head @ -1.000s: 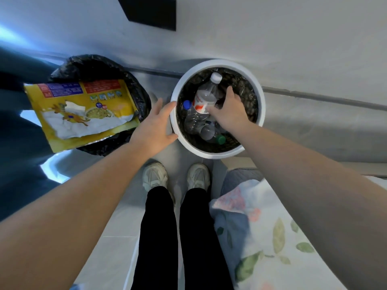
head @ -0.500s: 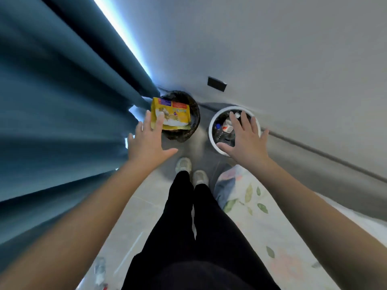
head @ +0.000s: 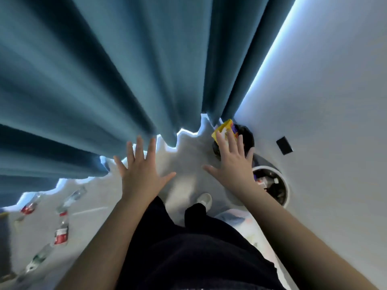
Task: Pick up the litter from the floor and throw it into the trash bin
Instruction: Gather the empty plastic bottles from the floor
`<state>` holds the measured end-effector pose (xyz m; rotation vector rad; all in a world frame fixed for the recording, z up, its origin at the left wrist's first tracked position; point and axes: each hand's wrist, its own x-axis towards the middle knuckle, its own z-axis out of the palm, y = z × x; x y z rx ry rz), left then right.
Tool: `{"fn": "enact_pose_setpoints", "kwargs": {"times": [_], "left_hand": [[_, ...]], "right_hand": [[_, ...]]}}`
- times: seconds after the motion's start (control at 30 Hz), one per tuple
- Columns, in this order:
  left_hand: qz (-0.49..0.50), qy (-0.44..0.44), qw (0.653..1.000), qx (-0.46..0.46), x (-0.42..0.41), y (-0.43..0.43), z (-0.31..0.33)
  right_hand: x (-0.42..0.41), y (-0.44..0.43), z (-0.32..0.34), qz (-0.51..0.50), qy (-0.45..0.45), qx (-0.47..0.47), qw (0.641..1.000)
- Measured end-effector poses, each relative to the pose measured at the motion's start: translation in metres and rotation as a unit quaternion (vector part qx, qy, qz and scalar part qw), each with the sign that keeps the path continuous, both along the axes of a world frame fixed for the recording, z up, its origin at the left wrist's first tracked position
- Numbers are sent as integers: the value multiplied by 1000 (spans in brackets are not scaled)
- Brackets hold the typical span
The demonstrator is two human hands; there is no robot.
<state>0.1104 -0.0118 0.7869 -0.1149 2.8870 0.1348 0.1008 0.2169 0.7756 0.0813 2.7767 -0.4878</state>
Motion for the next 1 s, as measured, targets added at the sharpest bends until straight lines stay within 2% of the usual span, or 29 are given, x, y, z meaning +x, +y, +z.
{"fn": "enact_pose_setpoints", "kwargs": {"times": [0.17, 0.3, 0.4, 0.53, 0.7, 1.0], "left_hand": [[99, 46, 994, 8, 21, -71, 10], [163, 61, 985, 7, 49, -143, 9], [213, 62, 975, 7, 76, -207, 7], [271, 47, 961, -17, 123, -301, 10], [355, 22, 934, -32, 189, -396, 10], [463, -30, 886, -7, 261, -467, -17]], "right_hand": [[-14, -80, 14, 168, 38, 59, 983], [-13, -161, 22, 247, 46, 68, 966], [-4, -231, 22, 290, 58, 79, 952], [18, -337, 23, 329, 44, 48, 942], [48, -452, 24, 414, 33, 33, 909], [66, -559, 6, 505, 20, 39, 862]]}}
